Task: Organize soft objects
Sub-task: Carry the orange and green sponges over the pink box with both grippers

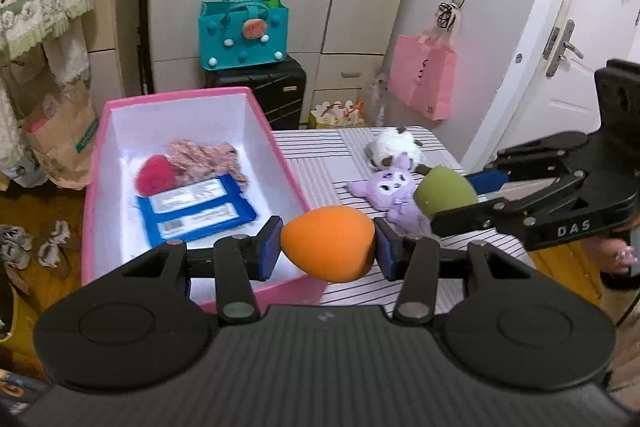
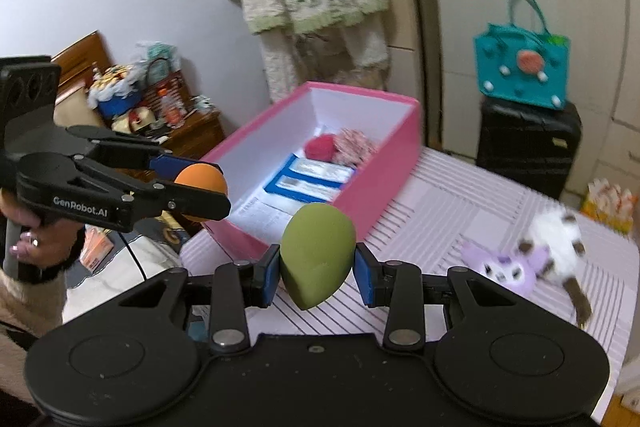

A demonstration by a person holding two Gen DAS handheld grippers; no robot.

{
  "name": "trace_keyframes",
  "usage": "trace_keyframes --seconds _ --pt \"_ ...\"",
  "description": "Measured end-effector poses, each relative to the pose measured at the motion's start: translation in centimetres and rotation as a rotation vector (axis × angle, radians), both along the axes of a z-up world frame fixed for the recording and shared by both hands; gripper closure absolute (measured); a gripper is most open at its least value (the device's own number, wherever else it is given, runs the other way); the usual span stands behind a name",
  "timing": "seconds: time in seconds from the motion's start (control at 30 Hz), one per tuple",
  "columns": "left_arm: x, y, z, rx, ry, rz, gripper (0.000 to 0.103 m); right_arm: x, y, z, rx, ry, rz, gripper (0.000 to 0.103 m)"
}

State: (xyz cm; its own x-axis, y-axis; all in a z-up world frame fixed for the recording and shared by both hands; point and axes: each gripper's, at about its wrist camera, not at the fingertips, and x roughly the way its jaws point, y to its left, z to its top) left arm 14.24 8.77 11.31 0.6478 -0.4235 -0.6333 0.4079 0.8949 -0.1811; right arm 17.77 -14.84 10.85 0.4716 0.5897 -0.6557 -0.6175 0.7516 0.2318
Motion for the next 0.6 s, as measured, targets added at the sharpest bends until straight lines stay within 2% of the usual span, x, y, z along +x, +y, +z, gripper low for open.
trace_keyframes --seconds 0.13,0.33,0.47,0.6 --pt "1.2 2.1 0.2 0.056 0.014 0.050 0.056 0.8 1.9 0.9 -0.003 -0.027 0.065 0.059" --pt "5.4 4.1 -1.0 0.139 0.113 0.102 0.056 3.6 5.9 1.1 -0.033 -0.080 0.175 0.059" --pt "8.1 4.0 -3.1 0.203 0.191 0.086 0.056 6.1 8.8 0.5 -0.089 -0.111 0.216 0.059" --pt "10.0 3.6 -5.6 0.217 0.268 0.066 0.056 8.3 11.0 -0.6 -0.160 -0.124 0.233 0.059"
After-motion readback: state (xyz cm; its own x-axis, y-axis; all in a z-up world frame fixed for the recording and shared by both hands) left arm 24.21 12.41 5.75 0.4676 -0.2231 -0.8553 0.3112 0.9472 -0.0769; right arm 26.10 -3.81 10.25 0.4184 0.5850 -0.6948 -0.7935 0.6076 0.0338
